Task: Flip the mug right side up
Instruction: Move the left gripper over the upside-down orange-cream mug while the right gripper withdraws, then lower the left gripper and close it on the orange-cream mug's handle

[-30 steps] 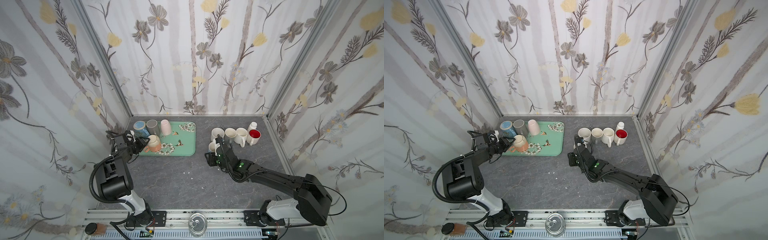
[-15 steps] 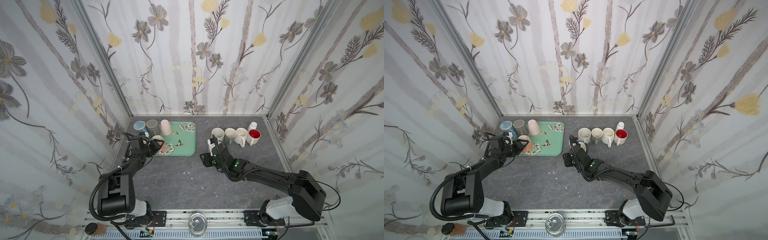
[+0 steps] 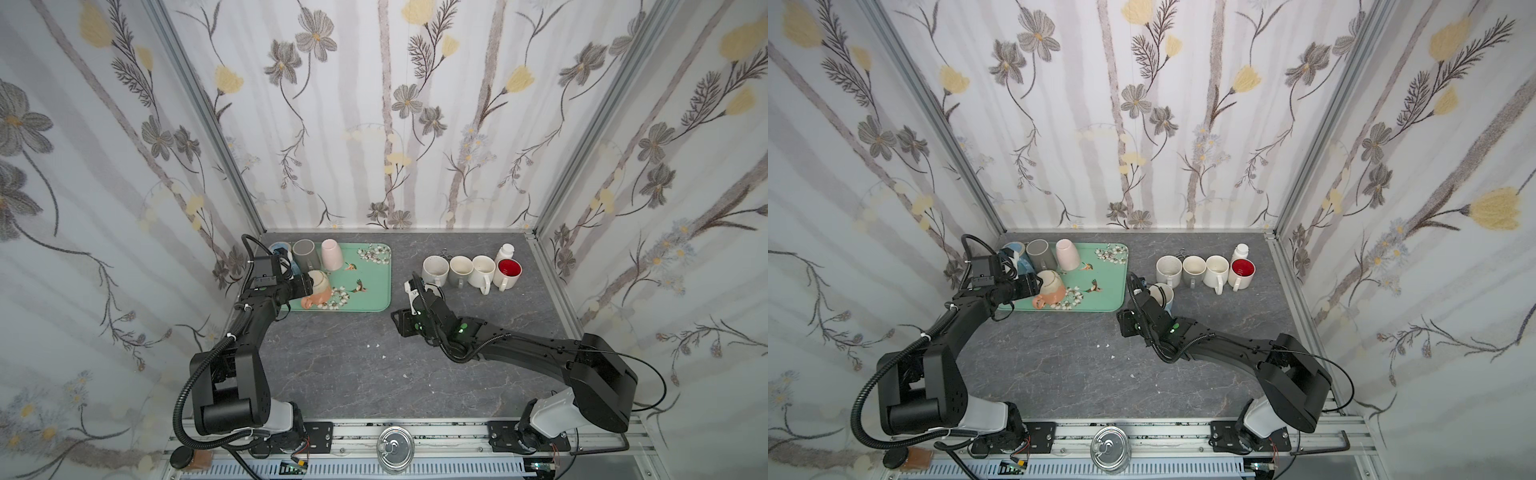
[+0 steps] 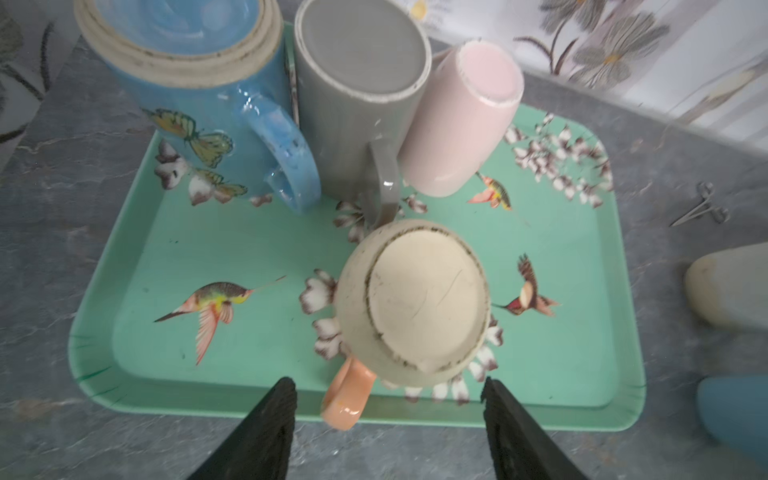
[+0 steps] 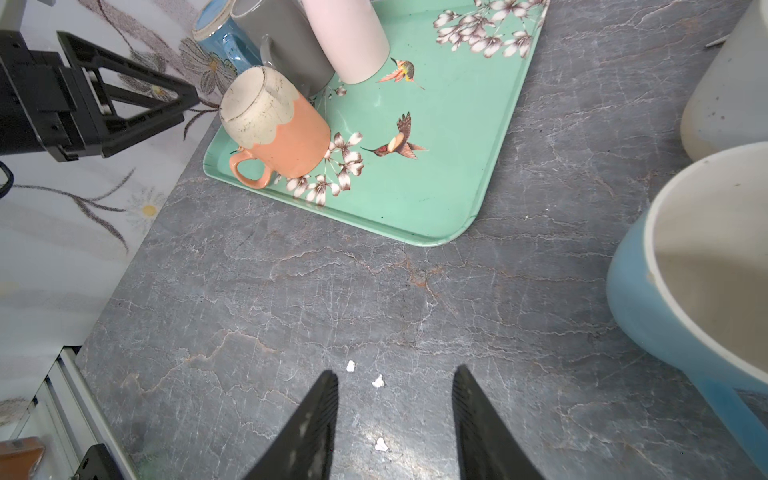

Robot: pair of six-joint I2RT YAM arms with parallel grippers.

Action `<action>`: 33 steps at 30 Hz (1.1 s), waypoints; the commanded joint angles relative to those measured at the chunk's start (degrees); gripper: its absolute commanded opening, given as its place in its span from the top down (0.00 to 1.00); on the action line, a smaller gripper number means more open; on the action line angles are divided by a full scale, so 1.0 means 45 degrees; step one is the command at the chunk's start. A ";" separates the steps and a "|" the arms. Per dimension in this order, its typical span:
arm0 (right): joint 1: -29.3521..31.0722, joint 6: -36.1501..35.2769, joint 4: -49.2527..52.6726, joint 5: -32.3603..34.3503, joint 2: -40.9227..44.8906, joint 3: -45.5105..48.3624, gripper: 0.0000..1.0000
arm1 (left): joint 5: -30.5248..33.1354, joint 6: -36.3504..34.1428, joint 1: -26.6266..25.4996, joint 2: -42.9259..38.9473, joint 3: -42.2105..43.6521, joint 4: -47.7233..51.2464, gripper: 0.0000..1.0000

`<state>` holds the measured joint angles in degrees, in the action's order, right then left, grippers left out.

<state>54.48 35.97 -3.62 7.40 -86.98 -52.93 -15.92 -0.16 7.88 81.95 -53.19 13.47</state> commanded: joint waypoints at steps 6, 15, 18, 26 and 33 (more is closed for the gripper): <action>0.0465 -0.0272 0.0448 -0.0336 -0.0742 -0.1103 0.55 | 0.0214 -0.2525 0.0009 -0.0342 0.1067 0.0189 0.29; 0.0589 -0.0035 -0.0097 -0.0238 -0.0895 -0.1169 0.55 | -0.0049 -0.2905 0.0012 0.0528 0.0845 0.0327 0.29; 0.0592 -0.0197 0.0205 -0.0024 -0.1267 -0.1365 0.55 | -0.0185 -0.2898 0.0011 0.0929 0.0678 0.0355 0.30; 0.0596 -0.0188 -0.0066 -0.0096 -0.1350 -0.1265 0.55 | -0.0200 -0.3048 -0.0014 0.1557 0.0162 0.0521 0.32; 0.0595 -0.0201 -0.0108 -0.0003 -0.1364 -0.1237 0.55 | -0.0328 -0.3440 -0.0163 0.2532 -0.0780 0.0782 0.39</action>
<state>57.10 35.46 -3.05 6.39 -92.97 -58.39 -16.56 -13.30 7.42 92.12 -55.16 16.03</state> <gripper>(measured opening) 0.454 0.618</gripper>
